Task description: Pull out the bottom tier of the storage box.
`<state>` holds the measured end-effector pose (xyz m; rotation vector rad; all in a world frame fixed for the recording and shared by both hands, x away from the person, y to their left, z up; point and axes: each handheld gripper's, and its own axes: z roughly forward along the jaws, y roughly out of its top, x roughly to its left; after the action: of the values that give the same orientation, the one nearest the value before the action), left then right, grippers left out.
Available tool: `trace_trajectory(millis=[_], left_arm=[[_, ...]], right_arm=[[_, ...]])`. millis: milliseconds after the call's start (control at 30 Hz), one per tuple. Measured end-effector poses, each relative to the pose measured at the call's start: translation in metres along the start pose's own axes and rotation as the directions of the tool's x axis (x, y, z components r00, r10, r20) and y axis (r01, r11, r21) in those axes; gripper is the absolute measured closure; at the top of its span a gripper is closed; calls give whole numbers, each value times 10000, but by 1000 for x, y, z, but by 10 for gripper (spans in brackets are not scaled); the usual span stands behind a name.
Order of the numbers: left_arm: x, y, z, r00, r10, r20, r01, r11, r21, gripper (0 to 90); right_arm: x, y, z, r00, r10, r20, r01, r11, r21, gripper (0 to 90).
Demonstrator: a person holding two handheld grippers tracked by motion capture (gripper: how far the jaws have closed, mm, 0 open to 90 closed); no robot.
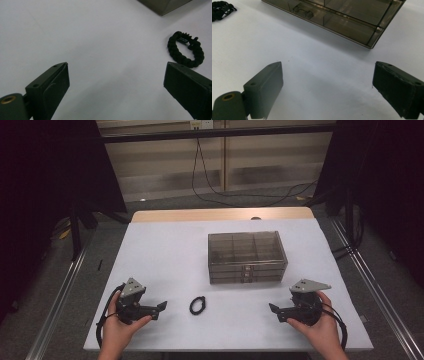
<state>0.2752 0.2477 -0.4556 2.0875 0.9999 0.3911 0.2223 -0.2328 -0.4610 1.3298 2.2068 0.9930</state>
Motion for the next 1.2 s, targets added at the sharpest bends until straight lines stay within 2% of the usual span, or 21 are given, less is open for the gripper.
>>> trace_trajectory(millis=[200, 433, 533, 700, 933, 1200], left_arm=[[0, -1, 1, 9999, 118, 26, -118, 9999, 108, 66], [0, 0, 0, 10000, 81, -30, -81, 10000, 2, 66], [0, -1, -1, 10000, -27, 67, 27, 10000, -37, 67], [-4, 0, -1, 9998, -18, 190, 20, 9999, -131, 66], [-4, 0, -2, 9999, 151, 12, -151, 9999, -56, 70], [-4, 1, -4, 9998, 185, 6, -184, 9997, -175, 73]], right_arm=[[3, 3, 1, 10000, -4, -33, 4, 10000, 19, 93], [9, 7, 6, 9999, -138, -88, 139, 9999, 94, 95], [13, 12, 7, 9994, -333, 34, 333, 9994, 116, 97], [16, 18, 11, 9997, -237, -99, 240, 9993, 280, 99], [23, 24, 19, 9992, -382, -80, 385, 9983, 447, 110], [30, 30, 26, 9996, -276, -94, 281, 9980, 573, 116]])
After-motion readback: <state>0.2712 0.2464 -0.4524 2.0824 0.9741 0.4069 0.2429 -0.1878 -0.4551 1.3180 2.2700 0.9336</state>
